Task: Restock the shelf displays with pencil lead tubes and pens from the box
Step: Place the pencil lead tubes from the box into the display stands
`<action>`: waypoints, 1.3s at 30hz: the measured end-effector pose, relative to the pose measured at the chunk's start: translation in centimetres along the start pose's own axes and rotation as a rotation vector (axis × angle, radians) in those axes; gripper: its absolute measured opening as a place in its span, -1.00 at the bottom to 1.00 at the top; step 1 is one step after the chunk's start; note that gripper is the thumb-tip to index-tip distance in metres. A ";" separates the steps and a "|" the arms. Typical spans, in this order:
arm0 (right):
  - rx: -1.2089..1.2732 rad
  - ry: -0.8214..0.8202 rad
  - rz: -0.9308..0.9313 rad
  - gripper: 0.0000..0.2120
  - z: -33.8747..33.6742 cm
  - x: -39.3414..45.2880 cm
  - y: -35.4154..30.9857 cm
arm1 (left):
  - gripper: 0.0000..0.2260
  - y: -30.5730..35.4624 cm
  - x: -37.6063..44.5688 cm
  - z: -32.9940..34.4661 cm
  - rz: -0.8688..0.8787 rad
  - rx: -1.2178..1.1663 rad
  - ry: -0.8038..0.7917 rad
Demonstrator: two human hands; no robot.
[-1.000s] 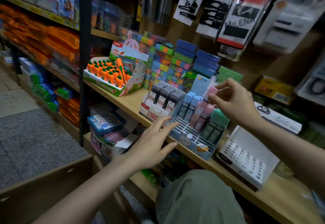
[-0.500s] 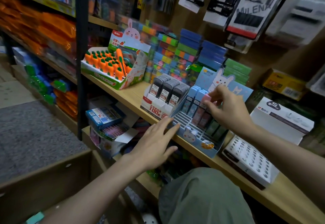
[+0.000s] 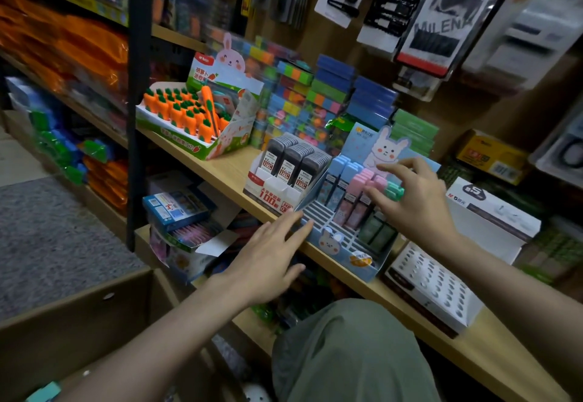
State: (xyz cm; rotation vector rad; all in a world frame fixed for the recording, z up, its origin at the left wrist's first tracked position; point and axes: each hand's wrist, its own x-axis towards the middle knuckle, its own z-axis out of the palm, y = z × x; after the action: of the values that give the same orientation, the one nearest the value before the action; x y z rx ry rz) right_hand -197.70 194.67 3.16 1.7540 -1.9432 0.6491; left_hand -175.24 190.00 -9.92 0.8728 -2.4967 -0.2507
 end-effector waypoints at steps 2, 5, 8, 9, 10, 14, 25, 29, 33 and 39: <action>-0.051 -0.047 -0.013 -0.60 -0.2 -0.7 0.7 | -0.34 0.1 -0.2 -0.1 -0.001 0.012 -0.013; -0.069 -0.102 -0.034 -0.61 -0.2 -1.7 1.1 | -0.33 0.3 -0.3 -0.3 -0.012 0.015 -0.027; -0.078 -0.107 -0.032 -0.62 -0.4 -1.7 1.1 | -0.34 0.5 -0.4 -0.5 -0.019 0.018 -0.038; -0.078 -0.110 -0.035 -0.63 -0.6 -1.5 1.0 | -0.34 0.5 -0.4 -0.5 -0.021 0.021 -0.040; -0.075 -0.113 -0.039 -0.63 -0.7 -1.3 1.0 | -0.33 0.5 -0.4 -0.5 -0.023 0.021 -0.042; 0.000 -0.150 -0.033 -0.49 -0.9 -0.9 1.2 | -0.32 0.4 -0.4 -0.5 -0.028 0.023 -0.056; -0.030 -0.163 -0.108 -0.60 -0.2 -0.5 1.3 | -0.33 0.0 -0.3 -0.2 -0.014 0.002 -0.028; -0.016 -0.184 -0.125 -0.57 -0.2 -0.8 1.7 | -0.38 0.1 -0.7 -0.8 0.017 -0.068 0.030; 0.056 -0.171 -0.114 -0.47 -1.5 0.2 2.4 | -0.45 1.9 1.1 -3.0 0.031 -0.183 0.161; 0.151 -0.386 -0.131 -0.26 -2.5 1.0 3.3 | -0.41 6.4 8.2 -5.3 0.055 -0.202 0.173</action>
State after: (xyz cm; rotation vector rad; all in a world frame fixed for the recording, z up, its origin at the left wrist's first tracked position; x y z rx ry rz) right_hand -201.01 195.68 5.54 2.2146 -2.0408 0.4456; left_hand -181.63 189.77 -0.11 0.7108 -2.2853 -0.3849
